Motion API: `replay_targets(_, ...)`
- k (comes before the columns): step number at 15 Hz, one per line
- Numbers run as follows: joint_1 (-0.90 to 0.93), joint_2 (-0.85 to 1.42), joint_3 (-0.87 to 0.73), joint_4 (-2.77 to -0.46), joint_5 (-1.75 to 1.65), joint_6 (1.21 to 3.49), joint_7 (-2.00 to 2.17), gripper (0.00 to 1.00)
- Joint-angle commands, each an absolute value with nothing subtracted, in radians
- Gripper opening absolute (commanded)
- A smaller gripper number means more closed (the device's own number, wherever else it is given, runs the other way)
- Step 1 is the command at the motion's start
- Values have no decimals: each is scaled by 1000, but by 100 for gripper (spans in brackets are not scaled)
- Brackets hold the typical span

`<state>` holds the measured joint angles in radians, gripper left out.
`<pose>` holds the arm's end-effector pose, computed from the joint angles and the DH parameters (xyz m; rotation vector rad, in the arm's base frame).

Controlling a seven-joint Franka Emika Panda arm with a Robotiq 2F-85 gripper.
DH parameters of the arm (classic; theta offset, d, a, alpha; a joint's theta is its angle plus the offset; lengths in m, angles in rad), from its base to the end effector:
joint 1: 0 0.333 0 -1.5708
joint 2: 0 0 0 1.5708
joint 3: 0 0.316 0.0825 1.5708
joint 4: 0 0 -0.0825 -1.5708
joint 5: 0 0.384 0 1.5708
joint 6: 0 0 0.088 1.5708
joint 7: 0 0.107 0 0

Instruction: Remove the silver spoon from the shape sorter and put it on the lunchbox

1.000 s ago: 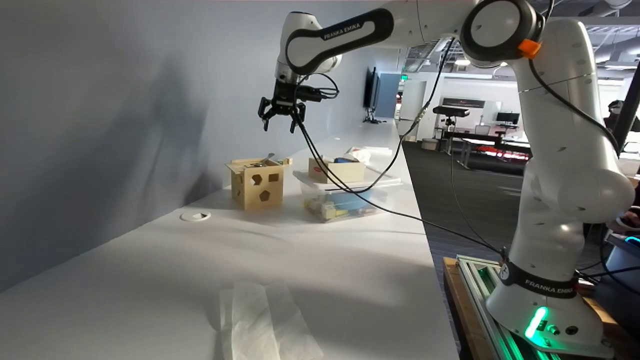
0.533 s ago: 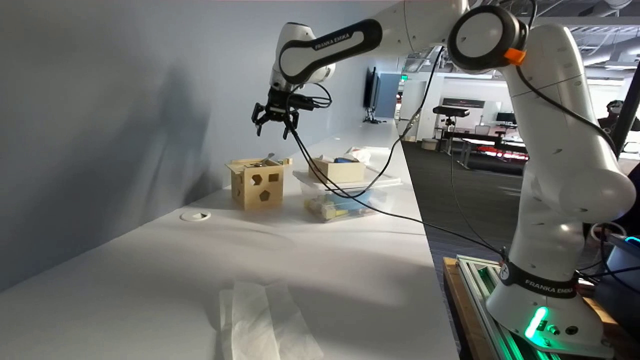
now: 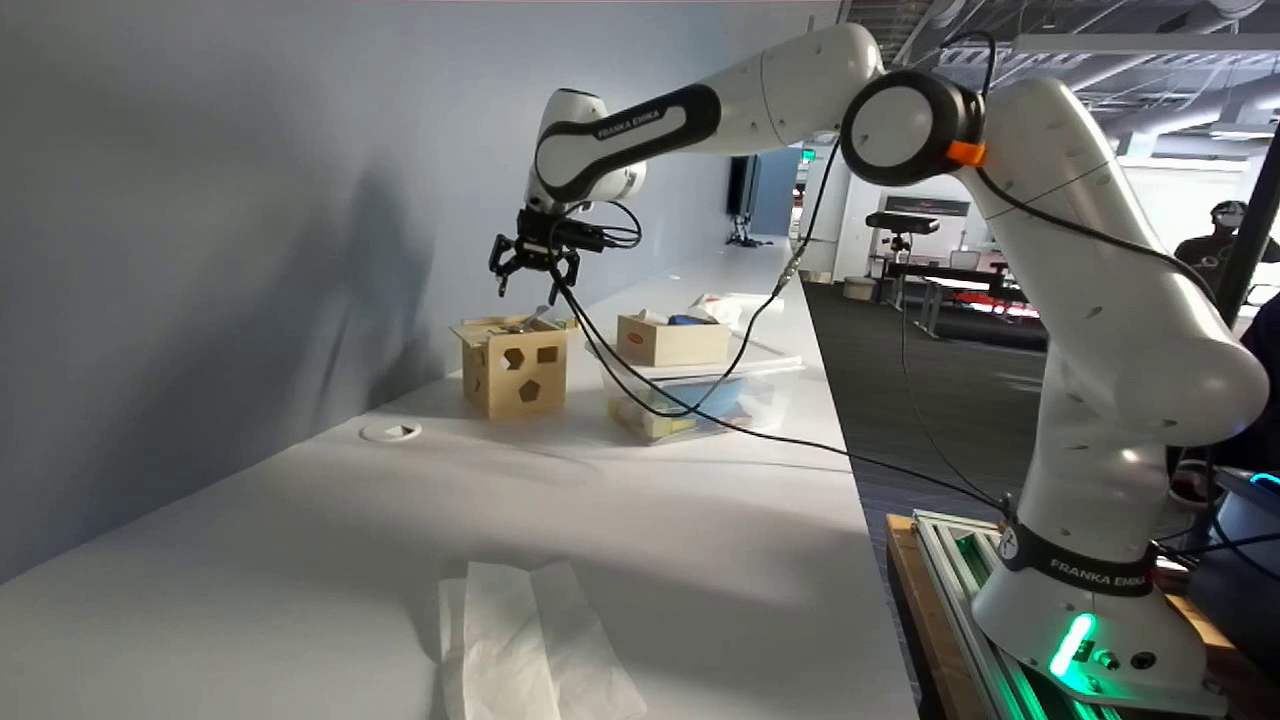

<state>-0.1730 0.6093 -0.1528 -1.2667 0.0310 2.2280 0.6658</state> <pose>0.7280 -0.2131 0.4418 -2.7320 1.4278 -0.5649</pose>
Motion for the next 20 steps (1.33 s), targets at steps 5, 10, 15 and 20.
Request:
replay_targets(5,-176,717,-163,-1122,76,2161,667,93)
replay_targets(10,-177,721,-166,-1119,79,2147,678,84)
replay_targets(15,-171,729,-167,-1114,80,2148,686,75)
replay_targets(20,-169,736,-169,-1111,77,2143,689,49)
